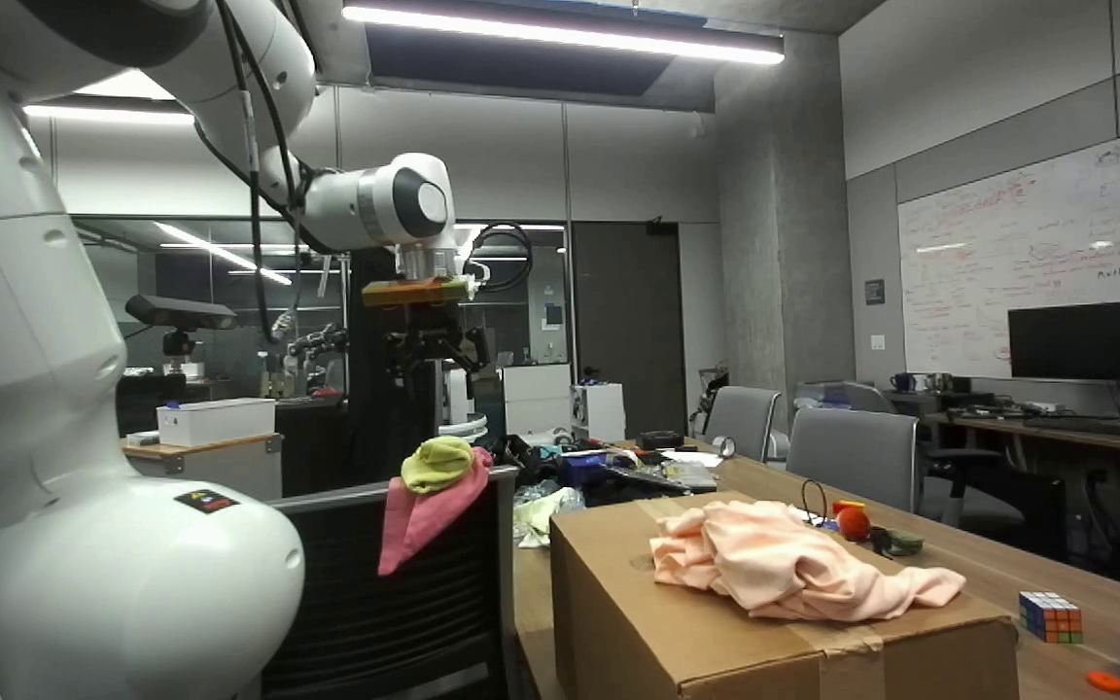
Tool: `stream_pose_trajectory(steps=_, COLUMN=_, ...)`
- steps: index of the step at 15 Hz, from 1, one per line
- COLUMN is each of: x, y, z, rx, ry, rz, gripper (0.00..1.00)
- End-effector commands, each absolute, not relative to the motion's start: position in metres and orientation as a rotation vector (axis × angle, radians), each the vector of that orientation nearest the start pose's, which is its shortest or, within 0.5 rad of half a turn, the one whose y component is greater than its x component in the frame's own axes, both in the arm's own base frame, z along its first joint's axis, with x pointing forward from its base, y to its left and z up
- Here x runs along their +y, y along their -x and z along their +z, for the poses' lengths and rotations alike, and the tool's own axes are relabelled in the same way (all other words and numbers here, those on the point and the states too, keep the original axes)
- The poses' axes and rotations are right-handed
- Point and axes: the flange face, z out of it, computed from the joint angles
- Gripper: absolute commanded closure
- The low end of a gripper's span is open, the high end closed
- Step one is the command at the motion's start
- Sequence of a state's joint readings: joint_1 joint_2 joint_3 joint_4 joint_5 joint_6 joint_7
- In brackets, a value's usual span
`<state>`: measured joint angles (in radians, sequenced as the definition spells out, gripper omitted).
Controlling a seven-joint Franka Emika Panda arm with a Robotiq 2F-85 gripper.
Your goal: Pick up the fabrics from the chair and put them on top of the box.
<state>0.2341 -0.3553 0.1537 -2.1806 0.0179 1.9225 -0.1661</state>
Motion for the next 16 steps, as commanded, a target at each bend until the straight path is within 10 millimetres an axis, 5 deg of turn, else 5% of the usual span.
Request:
stream_pose_trajectory(steps=1, x=0.200, y=-0.433, z=0.533, rx=-0.864, ry=2.979, rz=-0.138, gripper=0.00)
stream_pose_trajectory(steps=10, x=0.246, y=-0.438, z=0.494, rx=-0.924, ry=2.983, rz=-0.116, gripper=0.00)
stream_pose_trajectory(steps=16, x=0.258, y=-0.440, z=0.478, rx=-0.936, ry=3.009, rz=-0.119, gripper=0.00)
